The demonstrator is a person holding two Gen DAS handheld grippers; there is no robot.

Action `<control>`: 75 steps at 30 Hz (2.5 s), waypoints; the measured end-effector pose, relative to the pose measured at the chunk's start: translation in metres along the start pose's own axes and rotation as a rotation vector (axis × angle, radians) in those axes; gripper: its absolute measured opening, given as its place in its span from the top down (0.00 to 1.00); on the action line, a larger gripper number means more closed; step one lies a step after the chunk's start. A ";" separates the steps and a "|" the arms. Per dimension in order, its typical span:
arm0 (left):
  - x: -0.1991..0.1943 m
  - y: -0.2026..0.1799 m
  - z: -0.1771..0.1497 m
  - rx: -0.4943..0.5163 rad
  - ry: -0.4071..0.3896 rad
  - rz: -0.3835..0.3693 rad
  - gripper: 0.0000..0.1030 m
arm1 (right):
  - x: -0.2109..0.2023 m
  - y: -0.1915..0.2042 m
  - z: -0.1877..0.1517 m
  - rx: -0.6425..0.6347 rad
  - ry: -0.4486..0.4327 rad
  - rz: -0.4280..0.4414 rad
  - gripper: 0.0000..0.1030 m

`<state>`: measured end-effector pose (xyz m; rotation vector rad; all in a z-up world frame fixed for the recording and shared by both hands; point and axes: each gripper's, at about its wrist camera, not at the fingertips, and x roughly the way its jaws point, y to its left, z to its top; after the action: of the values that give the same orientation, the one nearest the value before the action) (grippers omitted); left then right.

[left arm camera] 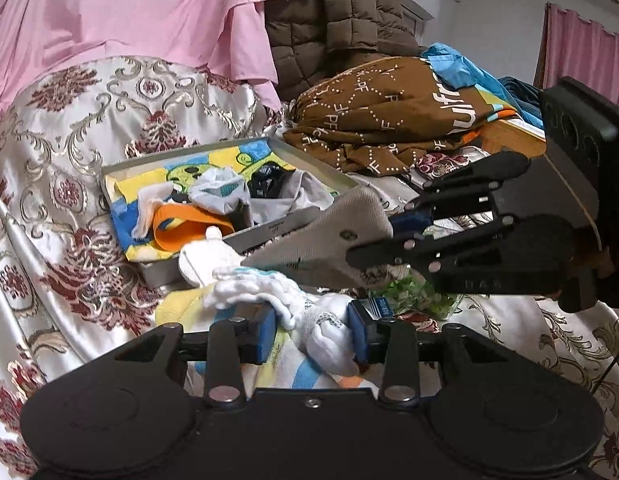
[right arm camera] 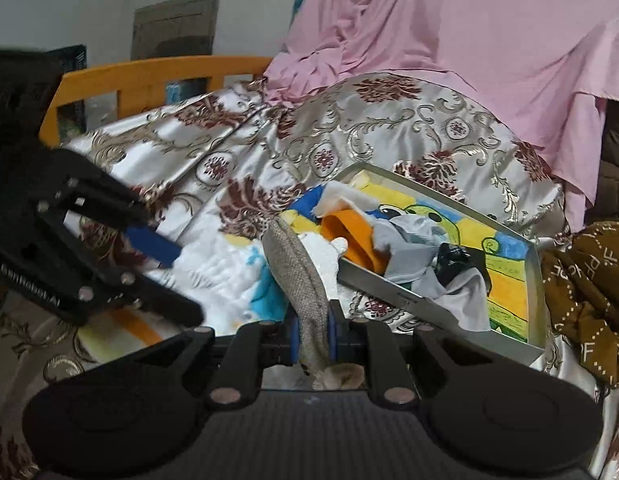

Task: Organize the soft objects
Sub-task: 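Lift the pouch with the right tool while the left tool lifts the striped towel, then carry the pouch and towel into the frog-painting tray while both tools open to release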

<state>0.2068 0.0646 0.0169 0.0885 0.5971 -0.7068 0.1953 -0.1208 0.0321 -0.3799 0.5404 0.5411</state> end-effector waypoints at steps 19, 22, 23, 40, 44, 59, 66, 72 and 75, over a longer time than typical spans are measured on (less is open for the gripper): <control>-0.002 -0.010 0.008 0.077 -0.016 -0.007 0.63 | -0.008 -0.011 -0.001 0.046 -0.021 0.002 0.86; 0.000 -0.009 0.009 0.084 -0.011 -0.005 0.61 | -0.007 -0.008 -0.002 0.045 -0.022 0.001 0.86; 0.001 -0.009 0.009 0.086 -0.009 -0.003 0.60 | -0.007 -0.008 -0.002 0.050 -0.022 0.003 0.86; 0.008 -0.023 0.013 0.169 -0.027 0.000 0.66 | -0.011 -0.018 0.000 0.070 -0.040 -0.008 0.86; 0.006 -0.018 0.017 0.150 -0.042 0.017 0.68 | -0.011 -0.022 0.001 0.074 -0.043 -0.016 0.86; 0.000 0.010 0.096 0.073 -0.220 0.059 0.69 | -0.017 -0.072 0.052 0.128 -0.061 -0.170 0.86; 0.029 0.041 0.144 -0.020 -0.273 0.188 0.69 | 0.013 -0.115 0.098 0.116 -0.035 -0.281 0.86; 0.057 0.062 0.166 -0.067 -0.341 0.262 0.69 | 0.046 -0.136 0.130 0.020 -0.035 -0.416 0.86; 0.075 0.075 0.168 -0.127 -0.345 0.265 0.69 | 0.066 -0.142 0.138 -0.022 -0.028 -0.452 0.86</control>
<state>0.3811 0.0317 0.1064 -0.0714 0.2904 -0.4117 0.3769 -0.1436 0.1320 -0.4980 0.4047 0.1167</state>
